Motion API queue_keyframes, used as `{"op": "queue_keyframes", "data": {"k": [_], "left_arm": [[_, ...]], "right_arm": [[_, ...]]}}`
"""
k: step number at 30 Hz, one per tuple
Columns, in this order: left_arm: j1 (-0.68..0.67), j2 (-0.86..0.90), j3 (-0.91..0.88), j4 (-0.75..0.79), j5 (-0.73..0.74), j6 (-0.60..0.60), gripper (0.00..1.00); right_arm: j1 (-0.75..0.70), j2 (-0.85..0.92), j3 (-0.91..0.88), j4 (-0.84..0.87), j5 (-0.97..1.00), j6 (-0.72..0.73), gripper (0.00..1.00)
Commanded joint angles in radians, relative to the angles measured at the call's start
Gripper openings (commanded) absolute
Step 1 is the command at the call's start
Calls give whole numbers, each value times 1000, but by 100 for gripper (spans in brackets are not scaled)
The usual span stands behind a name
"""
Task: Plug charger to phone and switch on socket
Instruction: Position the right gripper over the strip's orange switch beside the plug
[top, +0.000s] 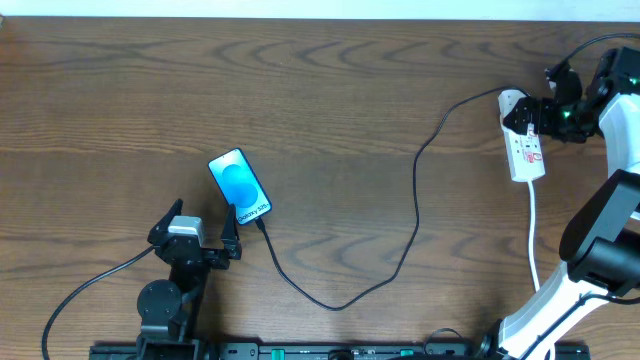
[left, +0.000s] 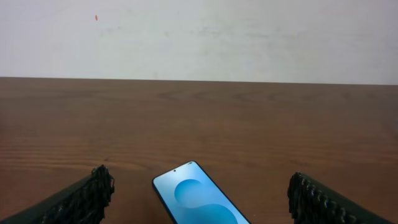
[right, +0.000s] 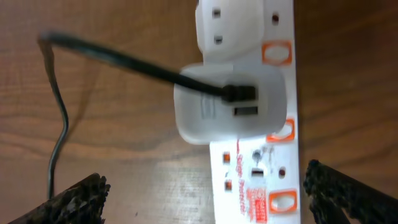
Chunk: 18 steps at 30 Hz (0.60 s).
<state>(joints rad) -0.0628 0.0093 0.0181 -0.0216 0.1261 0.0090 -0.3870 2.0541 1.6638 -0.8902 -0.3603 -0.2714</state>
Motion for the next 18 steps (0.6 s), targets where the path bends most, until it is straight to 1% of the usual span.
{"op": "queue_keyframes", "data": {"k": [1,7,12,18], "left_arm": [[-2,-6,-14,-38,23,17,92],[-2,-6,-14,-38,23,17,92],[-2,-6,-14,-38,23,17,91],[-2,-6,-14,-38,23,17,91]], "right_arm": [[-4,-4,-49,42,-18,-21,99],[-4,-4,-103,90,-55,-21,99],[-4,-4,-104,95,-61,-22,99],[-5,-4,-108,140,-57,-21,99]]}}
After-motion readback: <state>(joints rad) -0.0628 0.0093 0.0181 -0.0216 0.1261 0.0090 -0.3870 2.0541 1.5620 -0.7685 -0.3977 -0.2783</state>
